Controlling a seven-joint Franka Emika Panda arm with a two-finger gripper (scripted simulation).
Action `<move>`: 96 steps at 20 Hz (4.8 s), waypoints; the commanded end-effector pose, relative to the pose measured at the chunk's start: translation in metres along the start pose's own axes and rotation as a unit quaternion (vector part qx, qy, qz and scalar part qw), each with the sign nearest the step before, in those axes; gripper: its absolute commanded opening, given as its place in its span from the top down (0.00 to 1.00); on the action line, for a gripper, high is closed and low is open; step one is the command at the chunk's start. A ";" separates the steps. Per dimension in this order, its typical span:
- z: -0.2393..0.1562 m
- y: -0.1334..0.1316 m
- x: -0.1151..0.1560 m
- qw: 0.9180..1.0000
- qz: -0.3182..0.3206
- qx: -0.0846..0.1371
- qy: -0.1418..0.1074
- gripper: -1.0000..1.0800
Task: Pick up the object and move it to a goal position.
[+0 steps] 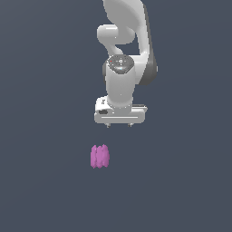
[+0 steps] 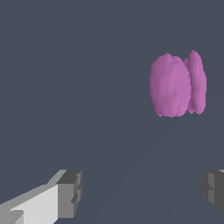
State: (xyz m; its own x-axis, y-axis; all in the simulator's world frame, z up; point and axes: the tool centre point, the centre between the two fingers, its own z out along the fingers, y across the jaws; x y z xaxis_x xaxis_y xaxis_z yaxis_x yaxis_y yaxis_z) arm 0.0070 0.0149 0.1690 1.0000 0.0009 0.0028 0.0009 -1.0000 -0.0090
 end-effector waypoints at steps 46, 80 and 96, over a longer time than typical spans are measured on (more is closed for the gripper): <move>0.074 0.092 0.091 0.999 -0.045 -0.004 -0.001 0.04; 0.127 0.095 0.092 0.999 -0.046 -0.004 -0.002 1.00; 0.052 0.108 0.082 0.999 -0.048 -0.006 0.018 1.00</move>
State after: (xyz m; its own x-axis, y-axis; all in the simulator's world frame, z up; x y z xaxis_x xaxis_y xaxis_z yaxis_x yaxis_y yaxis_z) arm 0.0938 -0.0897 0.1066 0.9946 0.0964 0.0391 0.0963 -0.9953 0.0051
